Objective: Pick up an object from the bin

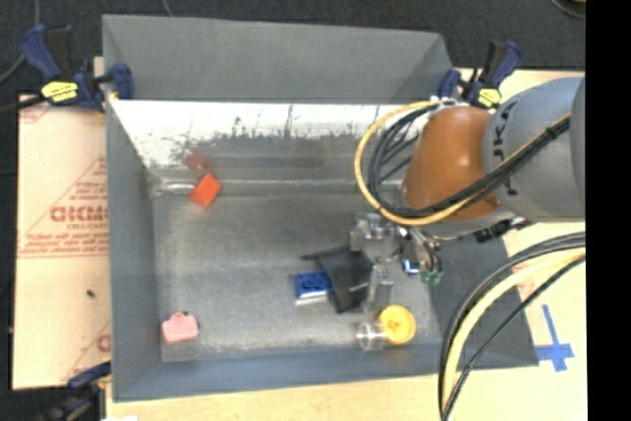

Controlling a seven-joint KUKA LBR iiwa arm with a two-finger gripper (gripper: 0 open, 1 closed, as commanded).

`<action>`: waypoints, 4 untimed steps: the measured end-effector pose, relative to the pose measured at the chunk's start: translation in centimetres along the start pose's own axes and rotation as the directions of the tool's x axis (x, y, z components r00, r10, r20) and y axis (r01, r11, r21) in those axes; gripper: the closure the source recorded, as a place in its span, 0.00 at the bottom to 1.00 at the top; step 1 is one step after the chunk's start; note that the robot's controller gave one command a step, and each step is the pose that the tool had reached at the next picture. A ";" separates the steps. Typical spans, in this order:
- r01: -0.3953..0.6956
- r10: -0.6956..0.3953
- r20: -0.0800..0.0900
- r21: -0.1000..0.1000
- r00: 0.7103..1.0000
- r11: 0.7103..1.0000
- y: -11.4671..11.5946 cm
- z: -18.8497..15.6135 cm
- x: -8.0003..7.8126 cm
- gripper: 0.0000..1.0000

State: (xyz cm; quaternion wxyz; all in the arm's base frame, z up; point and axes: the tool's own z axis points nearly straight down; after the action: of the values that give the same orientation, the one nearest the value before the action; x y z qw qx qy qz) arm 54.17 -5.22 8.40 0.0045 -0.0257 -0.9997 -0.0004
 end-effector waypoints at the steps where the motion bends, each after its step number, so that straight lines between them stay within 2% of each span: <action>1: 0.457 -0.457 0.007 0.004 0.890 0.890 -1.9 0.8 2.5 0.00; 2: 0.289 -0.289 0.002 0.000 0.957 0.957 0.2 1.2 3.7 0.00; 3: 0.246 -0.246 0.010 0.003 0.969 0.969 4.4 0.2 3.7 1.00; 4: 0.248 -0.248 0.010 0.003 0.969 0.969 4.4 0.2 3.7 1.00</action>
Offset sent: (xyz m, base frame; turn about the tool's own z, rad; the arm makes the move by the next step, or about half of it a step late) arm -0.0418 0.0202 -0.0140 -0.1373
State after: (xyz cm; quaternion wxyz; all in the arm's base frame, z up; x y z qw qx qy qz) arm 50.67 -0.68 8.24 -0.0009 0.0993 -0.9951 0.0000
